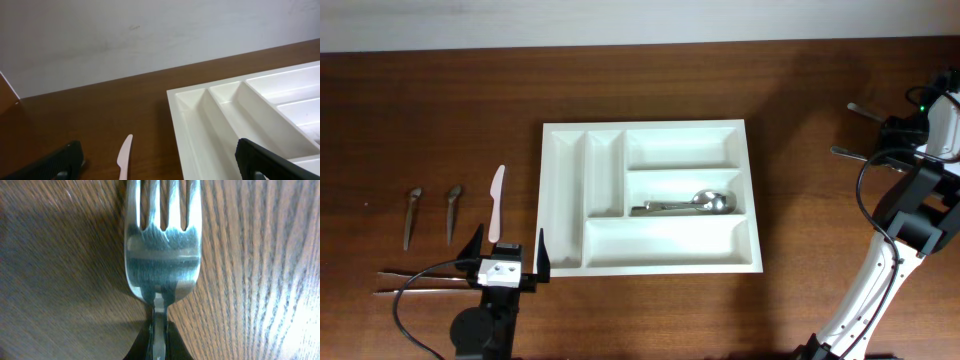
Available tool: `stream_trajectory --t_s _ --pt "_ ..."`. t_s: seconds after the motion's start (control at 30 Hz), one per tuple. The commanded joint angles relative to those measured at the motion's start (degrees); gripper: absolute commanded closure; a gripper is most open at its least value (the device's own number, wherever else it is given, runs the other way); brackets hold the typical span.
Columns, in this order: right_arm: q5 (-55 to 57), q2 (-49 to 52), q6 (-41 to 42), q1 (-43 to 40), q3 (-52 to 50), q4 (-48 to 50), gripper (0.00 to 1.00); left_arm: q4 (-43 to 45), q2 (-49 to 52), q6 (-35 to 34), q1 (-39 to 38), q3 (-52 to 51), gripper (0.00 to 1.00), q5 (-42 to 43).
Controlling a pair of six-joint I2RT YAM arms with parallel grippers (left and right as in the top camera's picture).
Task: Pack container
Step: 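Lift the fork and carry it over the tray's middle compartment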
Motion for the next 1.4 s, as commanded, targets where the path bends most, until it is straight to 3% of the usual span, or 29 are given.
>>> stream_trajectory --t_s 0.0,0.3,0.63,0.87,1.1,1.37 --pt "-1.6 -0.2 -2.2 1.1 2.4 -0.6 0.96 0.1 -0.4 0.9 0.3 -0.5 0.01 -0.4" --pt "0.1 -3.3 -3.6 6.4 13.0 -4.9 0.96 0.1 -0.4 0.9 0.3 -0.5 0.01 -0.4" --pt "-2.4 -3.8 -0.1 18.2 25.5 -17.8 0.96 0.1 -0.4 0.9 0.3 -0.5 0.01 -0.4" --pt "-9.4 -3.9 2.4 29.5 26.7 -17.8 0.96 0.1 -0.4 0.9 0.3 -0.5 0.01 -0.4" --pt "-5.9 -3.9 8.8 40.0 26.6 -17.8 0.96 0.1 -0.4 0.9 0.3 -0.5 0.01 -0.4" --pt "-3.3 -3.9 10.9 45.3 25.7 -17.8 0.95 0.1 -0.4 0.9 0.3 -0.5 0.01 -0.4"
